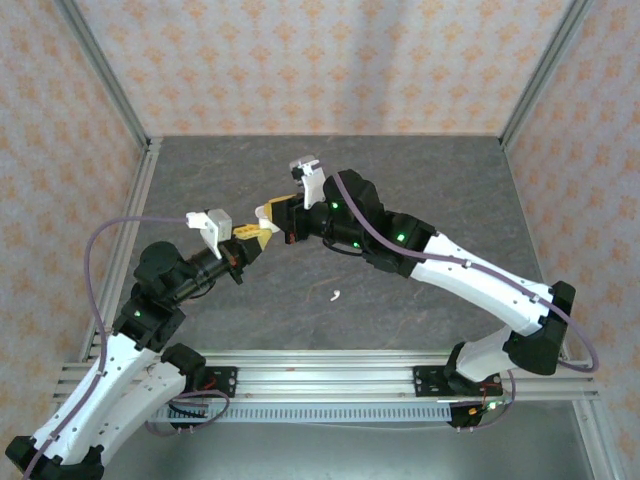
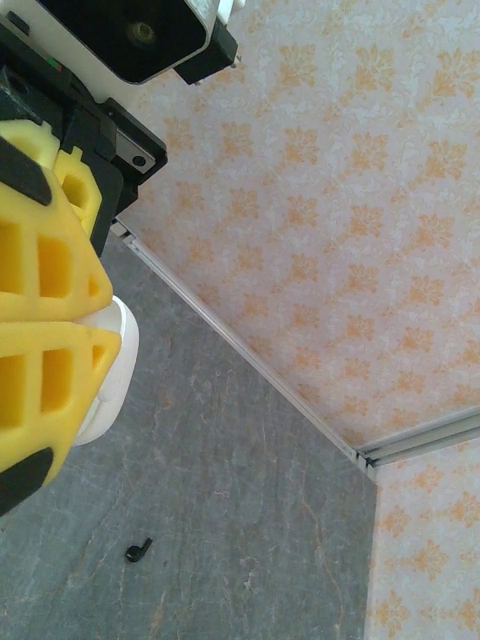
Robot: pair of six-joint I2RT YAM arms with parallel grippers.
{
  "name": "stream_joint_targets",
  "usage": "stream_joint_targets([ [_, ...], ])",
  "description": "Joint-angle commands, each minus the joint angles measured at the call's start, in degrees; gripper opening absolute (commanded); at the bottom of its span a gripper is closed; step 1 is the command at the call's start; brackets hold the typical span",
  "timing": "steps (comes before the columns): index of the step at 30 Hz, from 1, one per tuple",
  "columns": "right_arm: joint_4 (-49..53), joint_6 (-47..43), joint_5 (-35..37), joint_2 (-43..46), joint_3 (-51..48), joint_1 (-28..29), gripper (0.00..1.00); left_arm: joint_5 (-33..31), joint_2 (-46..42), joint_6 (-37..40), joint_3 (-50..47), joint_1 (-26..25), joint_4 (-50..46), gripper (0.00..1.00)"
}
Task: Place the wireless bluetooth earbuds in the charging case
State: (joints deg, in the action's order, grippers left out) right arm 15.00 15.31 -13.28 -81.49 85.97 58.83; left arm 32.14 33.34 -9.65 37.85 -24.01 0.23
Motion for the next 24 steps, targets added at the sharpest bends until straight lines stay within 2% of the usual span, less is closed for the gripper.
stream_joint_targets([
  [1,0.8,1.3,-0.9,-0.4,2.4,0.2,0.00,-1.6,-1.0,-0.5,-0.3,-0.1,3.9,0.00],
  [24,1.3,1.3,-0.7,-0.2,5.3,0.2,0.00,-2.3,-1.3,0.6,-0.2,-0.1,1.0,0.00],
])
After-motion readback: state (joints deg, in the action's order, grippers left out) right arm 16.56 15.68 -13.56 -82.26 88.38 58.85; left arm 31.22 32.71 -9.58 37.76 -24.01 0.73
